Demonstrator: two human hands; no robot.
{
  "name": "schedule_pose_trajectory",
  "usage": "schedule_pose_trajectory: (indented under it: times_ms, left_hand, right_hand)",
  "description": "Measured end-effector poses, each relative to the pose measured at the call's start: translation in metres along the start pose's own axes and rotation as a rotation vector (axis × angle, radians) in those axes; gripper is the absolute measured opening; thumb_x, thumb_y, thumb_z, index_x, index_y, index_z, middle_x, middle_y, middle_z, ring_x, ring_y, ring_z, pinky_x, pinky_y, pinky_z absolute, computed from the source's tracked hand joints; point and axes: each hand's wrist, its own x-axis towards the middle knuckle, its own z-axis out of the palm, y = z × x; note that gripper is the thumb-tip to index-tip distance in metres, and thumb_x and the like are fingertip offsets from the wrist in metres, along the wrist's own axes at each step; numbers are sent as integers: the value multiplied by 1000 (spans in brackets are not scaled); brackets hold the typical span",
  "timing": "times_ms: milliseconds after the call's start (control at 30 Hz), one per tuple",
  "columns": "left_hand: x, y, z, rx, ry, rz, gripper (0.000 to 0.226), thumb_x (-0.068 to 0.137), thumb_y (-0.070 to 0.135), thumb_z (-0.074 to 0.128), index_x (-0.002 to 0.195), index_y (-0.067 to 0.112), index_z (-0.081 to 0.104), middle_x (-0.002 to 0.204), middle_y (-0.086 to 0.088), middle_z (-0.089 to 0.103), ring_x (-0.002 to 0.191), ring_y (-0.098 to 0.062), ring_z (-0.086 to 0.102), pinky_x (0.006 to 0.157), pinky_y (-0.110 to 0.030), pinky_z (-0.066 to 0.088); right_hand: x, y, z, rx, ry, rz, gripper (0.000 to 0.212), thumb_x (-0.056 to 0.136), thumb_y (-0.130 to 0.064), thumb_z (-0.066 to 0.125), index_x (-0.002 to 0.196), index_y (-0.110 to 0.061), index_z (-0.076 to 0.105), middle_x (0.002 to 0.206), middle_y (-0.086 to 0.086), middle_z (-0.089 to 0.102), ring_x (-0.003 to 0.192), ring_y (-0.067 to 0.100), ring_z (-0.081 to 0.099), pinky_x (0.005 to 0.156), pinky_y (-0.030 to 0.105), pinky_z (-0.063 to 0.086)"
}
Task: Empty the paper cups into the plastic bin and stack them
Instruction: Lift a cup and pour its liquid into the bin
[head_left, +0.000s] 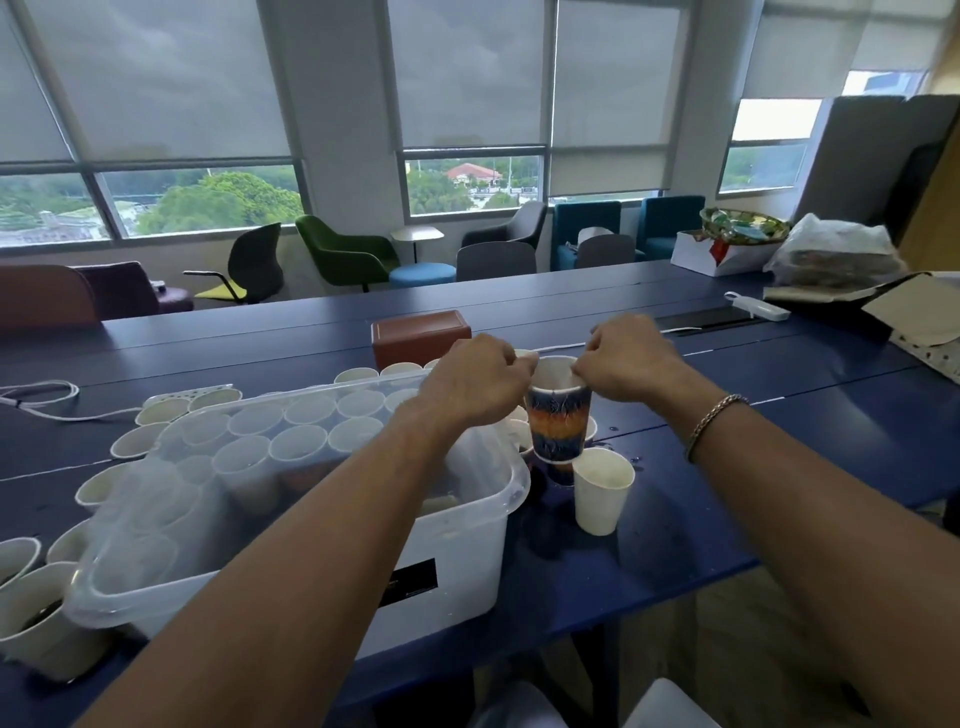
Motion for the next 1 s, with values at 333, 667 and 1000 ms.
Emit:
schedule_pose_trajectory:
  times_ms: [333,667,1000]
  left_hand:
    - [-8,5,-81,-160,65,-68,30,103,27,41,97,7,64,85,-12,71,71,-23,73,67,-36,61]
    - [-41,-47,-125,-208,163,-178,38,106,35,36,117,10,63,102,-10,69,85,-23,69,70,-30,59]
    - [-61,-142,-110,84,242,-340,35,105,35,37,117,17,65,119,-2,65,98,-18,57,85,-32,44]
  right_hand:
    - [-27,-73,-51,507,0,-147,29,88,-39,67,87,-10,67,91,7,66,84,18,61,66,33,52]
    - [-48,-125,42,1038,-399,-153,82,72,-19,84,139,-24,37,127,2,54,109,19,56,77,29,57]
    - [-48,-135,69,900,-344,-252,65,77,-21,80,123,-35,36,115,-10,48,106,11,49,61,10,41]
